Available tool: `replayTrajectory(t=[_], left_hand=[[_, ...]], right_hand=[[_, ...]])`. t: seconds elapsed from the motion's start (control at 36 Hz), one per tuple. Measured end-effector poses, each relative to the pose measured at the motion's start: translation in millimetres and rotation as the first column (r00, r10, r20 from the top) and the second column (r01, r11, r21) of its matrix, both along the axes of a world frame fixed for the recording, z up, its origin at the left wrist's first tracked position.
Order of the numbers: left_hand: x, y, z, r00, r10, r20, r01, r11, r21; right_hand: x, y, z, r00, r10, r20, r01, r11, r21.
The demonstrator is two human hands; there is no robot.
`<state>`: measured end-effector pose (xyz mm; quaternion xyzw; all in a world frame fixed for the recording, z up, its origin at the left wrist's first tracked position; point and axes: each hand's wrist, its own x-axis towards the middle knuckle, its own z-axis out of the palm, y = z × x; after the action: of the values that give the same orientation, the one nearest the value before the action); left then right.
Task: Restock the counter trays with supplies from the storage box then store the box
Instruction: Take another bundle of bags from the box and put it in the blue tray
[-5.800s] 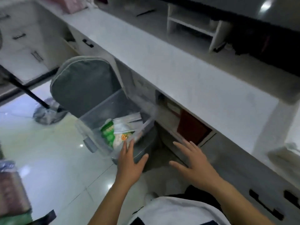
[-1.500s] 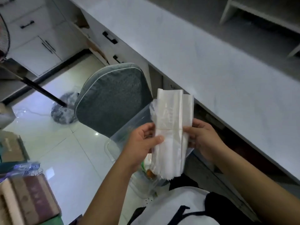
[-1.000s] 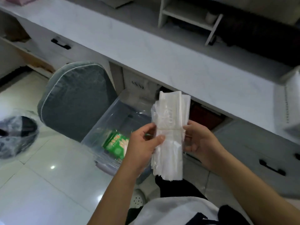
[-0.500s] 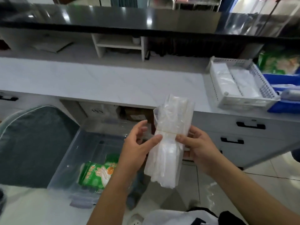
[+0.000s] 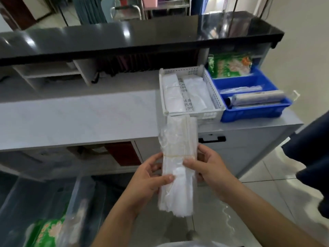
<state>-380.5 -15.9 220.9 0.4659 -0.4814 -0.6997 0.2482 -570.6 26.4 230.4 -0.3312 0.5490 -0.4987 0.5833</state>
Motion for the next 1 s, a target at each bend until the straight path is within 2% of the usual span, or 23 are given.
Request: replayTrajectory(t=[0.11, 0.22, 0.42, 0.5, 0.61, 0.67, 0.75, 0.81, 0.86, 0.89, 0.94, 1.0], left_hand=[[-51.6, -6.3, 2.1, 1.000, 0.021, -0.019, -0.021, 0.999, -0.036], [-93.8, -12.5, 6.7, 1.000, -0.003, -0.021, 0.002, 0.998, -0.064], [-155.2, -49.6, 17.9, 0.982, -0.149, 0.114, 0.168, 0.969, -0.179], [-180.5, -75.4, 24.2, 0.956, -0.222, 0.192, 0.272, 0.914, -0.300], [-218.0, -116.2, 35.5, 0.939, -0.289, 0.184, 0.340, 0.854, -0.393], [-238.1, -138.0, 41.4, 0.921, -0.303, 0.244, 0.386, 0.787, -0.481], [-268.2, -162.3, 47.3, 0.868, -0.291, 0.402, 0.494, 0.578, -0.650], [-286.2, -173.3, 54.0, 0.841, -0.334, 0.426, 0.541, 0.481, -0.690], [-301.0, -185.9, 62.6, 0.817, -0.414, 0.402, 0.563, 0.421, -0.711], [-306.8, -194.6, 67.3, 0.811, -0.459, 0.363, 0.558, 0.424, -0.713], [-316.3, -215.7, 74.2, 0.804, -0.574, 0.159, 0.508, 0.522, -0.685], [-324.1, -236.5, 80.1, 0.819, -0.558, -0.133, 0.381, 0.703, -0.601]], right_hand=[[-52.2, 5.6, 3.2, 0.996, 0.076, -0.048, -0.076, 0.997, -0.007], [-92.0, 12.8, 5.0, 0.996, 0.083, 0.031, -0.083, 0.996, -0.016], [-135.0, -4.0, -6.1, 0.990, -0.094, 0.107, 0.097, 0.995, -0.030], [-156.9, -22.0, -8.0, 0.976, -0.158, 0.150, 0.162, 0.987, -0.014], [-192.3, -49.7, 1.1, 0.973, -0.191, 0.129, 0.193, 0.981, 0.003], [-210.9, -64.3, 7.2, 0.973, -0.209, 0.094, 0.209, 0.978, 0.014], [-238.8, -86.6, 16.8, 0.971, -0.238, 0.021, 0.237, 0.971, 0.043], [-257.8, -101.1, 21.9, 0.969, -0.244, -0.041, 0.246, 0.968, 0.053], [-276.7, -115.0, 25.3, 0.963, -0.255, -0.089, 0.261, 0.963, 0.067], [-285.8, -121.1, 25.8, 0.959, -0.266, -0.103, 0.274, 0.958, 0.080], [-302.8, -131.7, 25.1, 0.953, -0.275, -0.123, 0.288, 0.953, 0.099], [-318.2, -140.7, 25.1, 0.949, -0.275, -0.155, 0.292, 0.951, 0.104]])
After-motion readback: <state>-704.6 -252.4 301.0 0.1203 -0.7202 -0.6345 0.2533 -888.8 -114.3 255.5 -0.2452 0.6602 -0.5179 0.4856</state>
